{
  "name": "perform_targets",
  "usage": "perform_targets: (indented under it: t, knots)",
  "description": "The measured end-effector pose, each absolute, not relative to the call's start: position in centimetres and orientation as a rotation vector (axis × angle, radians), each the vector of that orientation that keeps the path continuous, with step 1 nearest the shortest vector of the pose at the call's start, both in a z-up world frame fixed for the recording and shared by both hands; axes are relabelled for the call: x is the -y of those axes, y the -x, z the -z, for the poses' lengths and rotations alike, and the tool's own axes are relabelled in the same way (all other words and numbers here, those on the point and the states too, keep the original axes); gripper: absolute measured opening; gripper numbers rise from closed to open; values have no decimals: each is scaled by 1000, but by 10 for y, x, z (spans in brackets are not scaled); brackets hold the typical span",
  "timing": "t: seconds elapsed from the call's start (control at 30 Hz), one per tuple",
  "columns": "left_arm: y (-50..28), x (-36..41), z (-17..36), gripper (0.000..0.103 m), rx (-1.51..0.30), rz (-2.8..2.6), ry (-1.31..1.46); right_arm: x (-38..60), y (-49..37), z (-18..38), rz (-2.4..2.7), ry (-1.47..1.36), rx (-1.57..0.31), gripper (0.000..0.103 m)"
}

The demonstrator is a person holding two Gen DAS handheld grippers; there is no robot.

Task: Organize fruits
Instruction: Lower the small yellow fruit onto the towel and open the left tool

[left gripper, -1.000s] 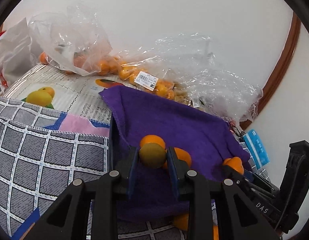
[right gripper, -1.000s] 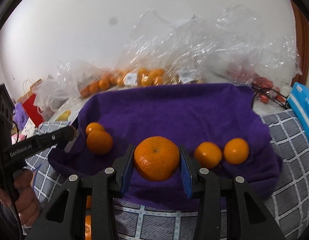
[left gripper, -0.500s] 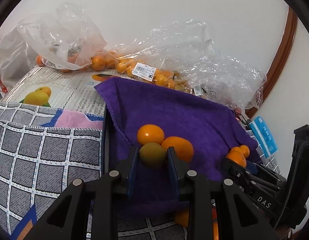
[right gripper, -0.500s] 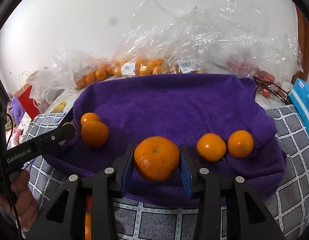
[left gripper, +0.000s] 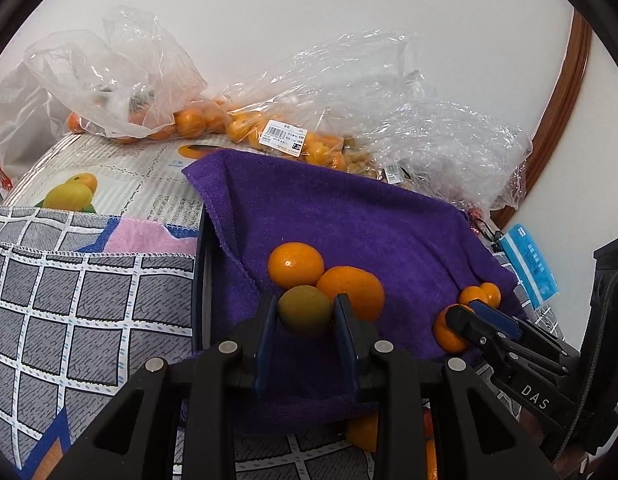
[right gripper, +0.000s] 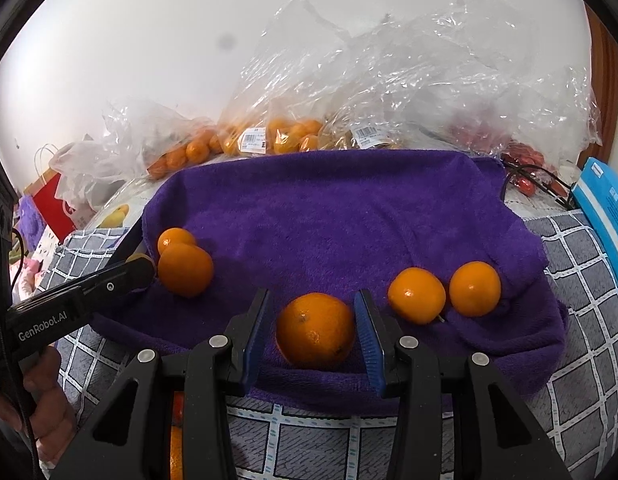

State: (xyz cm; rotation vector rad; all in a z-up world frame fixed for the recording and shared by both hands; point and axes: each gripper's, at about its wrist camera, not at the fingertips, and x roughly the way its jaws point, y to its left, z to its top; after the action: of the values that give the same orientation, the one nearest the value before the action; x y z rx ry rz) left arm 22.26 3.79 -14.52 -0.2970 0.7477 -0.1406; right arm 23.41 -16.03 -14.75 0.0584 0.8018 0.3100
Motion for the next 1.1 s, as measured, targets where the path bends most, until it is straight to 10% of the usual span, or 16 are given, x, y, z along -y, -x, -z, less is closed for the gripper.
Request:
perform_targets:
  t: [1.1]
  knots:
    - [-190,-37,110,43,-548,182,312,176,-194,102,-234,-76,-635,50]
